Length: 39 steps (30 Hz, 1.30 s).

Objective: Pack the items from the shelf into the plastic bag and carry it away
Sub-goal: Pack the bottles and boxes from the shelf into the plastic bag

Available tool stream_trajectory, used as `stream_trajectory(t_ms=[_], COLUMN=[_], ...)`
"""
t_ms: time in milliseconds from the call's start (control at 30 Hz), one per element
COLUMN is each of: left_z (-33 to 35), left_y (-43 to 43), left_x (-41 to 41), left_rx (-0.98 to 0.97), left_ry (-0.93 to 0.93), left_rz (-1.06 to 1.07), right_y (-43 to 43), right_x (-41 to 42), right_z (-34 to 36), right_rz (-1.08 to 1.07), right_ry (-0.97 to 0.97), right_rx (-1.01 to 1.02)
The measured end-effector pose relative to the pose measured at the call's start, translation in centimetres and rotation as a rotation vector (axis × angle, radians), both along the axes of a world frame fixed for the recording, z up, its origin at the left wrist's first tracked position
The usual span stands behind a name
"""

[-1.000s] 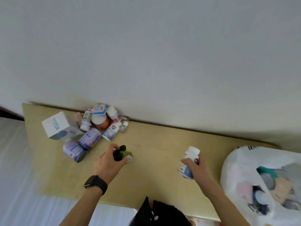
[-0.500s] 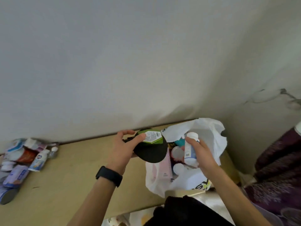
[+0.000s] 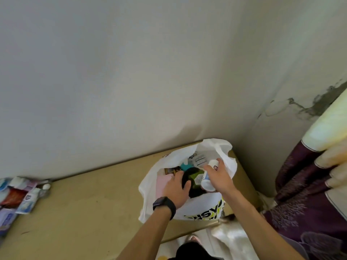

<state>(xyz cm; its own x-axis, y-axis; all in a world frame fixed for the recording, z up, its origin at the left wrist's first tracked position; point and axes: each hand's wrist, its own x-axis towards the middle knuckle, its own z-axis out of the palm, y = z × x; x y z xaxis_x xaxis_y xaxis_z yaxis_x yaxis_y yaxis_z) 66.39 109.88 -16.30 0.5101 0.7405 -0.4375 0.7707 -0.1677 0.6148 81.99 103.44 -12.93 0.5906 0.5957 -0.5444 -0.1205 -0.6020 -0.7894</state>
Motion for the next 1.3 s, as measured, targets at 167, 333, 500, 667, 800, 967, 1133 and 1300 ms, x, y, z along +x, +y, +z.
stream_trajectory(t_ms=[167,333,500,667,800,967,1133,1300], left_z=[1.0,1.9,4.3,7.6,6.5,5.4,3.9,2.1], left_y=[1.5,3.8,5.9,4.8,3.8,4.1,3.4,1.7], left_x=[-5.8,-10.8,-11.8,-9.3,-10.1,-12.1,-13.2,-16.2], left_rx=[0.45,0.129,0.115,0.167,0.129,0.135,0.136,0.103], left_ry=[0.501,0.553,0.232,-0.065,-0.065,-0.035,-0.067,-0.068], left_rz=[-0.215,0.013,0.167,0.077,0.076,0.153,0.189,0.285], right_y=[0.6,2.2,4.3,5.8,4.7,1.7,-0.3,-0.7], right_x=[-0.8,-3.2,-7.5,-10.1,-8.0,-4.7,-5.0,-7.8], right_z=[-0.5,-2.0,-1.9,-2.6,-2.8,-3.4,-3.1,-1.2], right_rz=[0.083,0.201,0.559,0.644,0.49,0.627,0.679,0.663], right_ry=[-0.049,-0.144,0.157,0.057,0.032,-0.152,-0.301,-0.337], right_rx=[-0.087,-0.137,-0.323,-0.302,-0.24,-0.268,-0.132,0.015])
